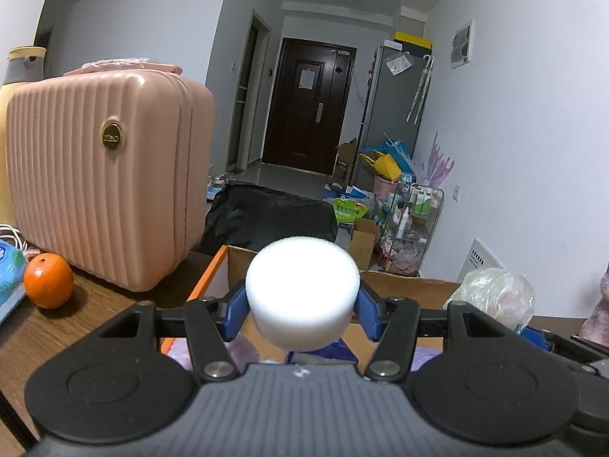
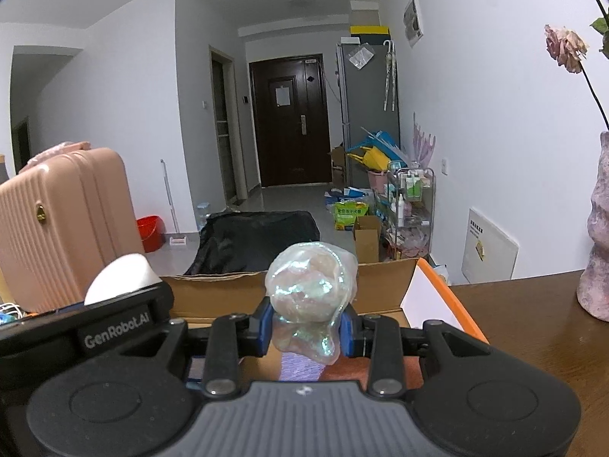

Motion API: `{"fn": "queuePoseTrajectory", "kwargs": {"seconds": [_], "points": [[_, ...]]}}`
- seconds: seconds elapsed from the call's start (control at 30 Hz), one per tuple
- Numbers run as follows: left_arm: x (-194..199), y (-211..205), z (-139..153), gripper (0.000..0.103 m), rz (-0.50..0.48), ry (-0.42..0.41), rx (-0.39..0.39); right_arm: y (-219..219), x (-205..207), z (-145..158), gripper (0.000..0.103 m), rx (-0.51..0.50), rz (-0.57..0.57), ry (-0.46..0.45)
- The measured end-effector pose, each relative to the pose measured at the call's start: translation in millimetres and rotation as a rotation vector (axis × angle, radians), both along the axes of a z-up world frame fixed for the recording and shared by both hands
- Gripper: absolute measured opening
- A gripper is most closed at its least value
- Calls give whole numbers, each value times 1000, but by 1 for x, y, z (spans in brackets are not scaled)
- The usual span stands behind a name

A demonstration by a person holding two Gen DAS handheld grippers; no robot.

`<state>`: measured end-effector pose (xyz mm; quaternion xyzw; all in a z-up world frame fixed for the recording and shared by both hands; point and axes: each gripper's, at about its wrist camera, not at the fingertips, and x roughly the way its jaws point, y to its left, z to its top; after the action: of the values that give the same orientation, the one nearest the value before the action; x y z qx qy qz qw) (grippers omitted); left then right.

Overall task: Organize soft objects
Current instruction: 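Carry the foam puck and plastic ball in both tools over the box, then open both tools to drop the puck and plastic ball into the box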

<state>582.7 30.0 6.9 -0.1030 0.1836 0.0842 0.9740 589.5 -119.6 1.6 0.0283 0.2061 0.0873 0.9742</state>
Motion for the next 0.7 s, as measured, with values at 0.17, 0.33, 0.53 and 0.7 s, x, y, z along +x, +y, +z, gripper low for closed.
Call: {"fn": "queuePoseTrajectory", "kwargs": {"seconds": [0.17, 0.33, 0.53, 0.7], "points": [[5, -2, -3, 67, -6, 20, 14, 0, 3, -3, 38, -6, -8, 13], [7, 5, -5, 87, 30, 28, -1, -5, 3, -3, 58, 7, -42, 12], [3, 17, -4, 103, 80, 7, -41, -9, 3, -4, 93, 9, -80, 16], [2, 18, -4, 103, 65, 9, -49, -8, 2, -4, 103, -4, -92, 18]]}}
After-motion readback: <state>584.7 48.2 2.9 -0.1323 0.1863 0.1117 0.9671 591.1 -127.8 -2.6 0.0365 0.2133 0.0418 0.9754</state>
